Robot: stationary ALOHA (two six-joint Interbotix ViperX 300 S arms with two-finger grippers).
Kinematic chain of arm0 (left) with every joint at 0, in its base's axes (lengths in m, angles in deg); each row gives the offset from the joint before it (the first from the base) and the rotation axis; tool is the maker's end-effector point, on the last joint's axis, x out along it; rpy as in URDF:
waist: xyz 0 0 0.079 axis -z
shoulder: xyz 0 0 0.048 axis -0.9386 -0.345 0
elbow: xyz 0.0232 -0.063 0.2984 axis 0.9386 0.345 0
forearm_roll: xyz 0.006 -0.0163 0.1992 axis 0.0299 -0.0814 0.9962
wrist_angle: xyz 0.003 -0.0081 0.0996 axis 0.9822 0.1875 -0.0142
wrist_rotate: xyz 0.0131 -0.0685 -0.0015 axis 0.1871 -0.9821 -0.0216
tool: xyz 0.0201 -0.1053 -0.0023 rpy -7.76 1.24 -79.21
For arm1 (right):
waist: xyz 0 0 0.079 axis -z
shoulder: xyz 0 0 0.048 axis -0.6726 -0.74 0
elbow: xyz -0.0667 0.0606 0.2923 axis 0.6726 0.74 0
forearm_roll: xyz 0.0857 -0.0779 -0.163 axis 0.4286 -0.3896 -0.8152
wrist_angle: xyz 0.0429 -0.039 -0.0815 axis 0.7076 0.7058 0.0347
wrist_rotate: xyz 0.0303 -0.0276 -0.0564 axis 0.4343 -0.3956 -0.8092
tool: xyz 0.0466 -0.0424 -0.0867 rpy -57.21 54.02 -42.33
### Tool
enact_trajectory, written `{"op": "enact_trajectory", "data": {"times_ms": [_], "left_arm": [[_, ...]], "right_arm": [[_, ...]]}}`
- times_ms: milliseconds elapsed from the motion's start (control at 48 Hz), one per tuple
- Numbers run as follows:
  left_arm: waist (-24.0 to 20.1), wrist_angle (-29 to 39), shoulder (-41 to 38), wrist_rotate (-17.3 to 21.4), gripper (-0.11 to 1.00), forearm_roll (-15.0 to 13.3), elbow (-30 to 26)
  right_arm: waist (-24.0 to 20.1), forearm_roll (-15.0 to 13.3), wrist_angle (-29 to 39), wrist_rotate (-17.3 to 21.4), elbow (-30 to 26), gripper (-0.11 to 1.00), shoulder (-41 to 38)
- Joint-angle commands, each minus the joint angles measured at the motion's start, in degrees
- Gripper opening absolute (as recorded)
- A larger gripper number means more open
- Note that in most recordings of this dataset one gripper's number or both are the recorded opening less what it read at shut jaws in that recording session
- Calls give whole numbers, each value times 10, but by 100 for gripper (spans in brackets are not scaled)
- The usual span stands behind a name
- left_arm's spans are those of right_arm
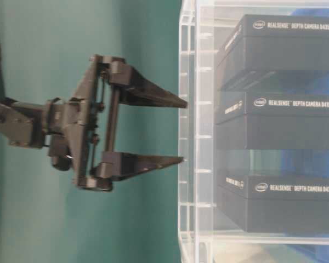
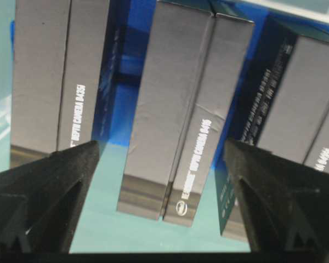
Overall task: Take the box out of the case with the right arm.
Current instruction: 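Close the right gripper on the middle black box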
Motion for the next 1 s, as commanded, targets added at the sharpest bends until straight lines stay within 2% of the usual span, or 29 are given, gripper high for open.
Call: {"op": "enact_trajectory", "data": {"times_ms": [0,624,978], "left_arm": [[-1,-2,-3,0,0,2,-14],[-1,-2,-3,0,0,2,-14],[-1,-2,-3,0,0,2,-14]], "right_arm": [[4,4,-16,0,7,93,7],[7,38,-91,0,81,93,-16],[7,44,-101,1,87,93,-18]]}}
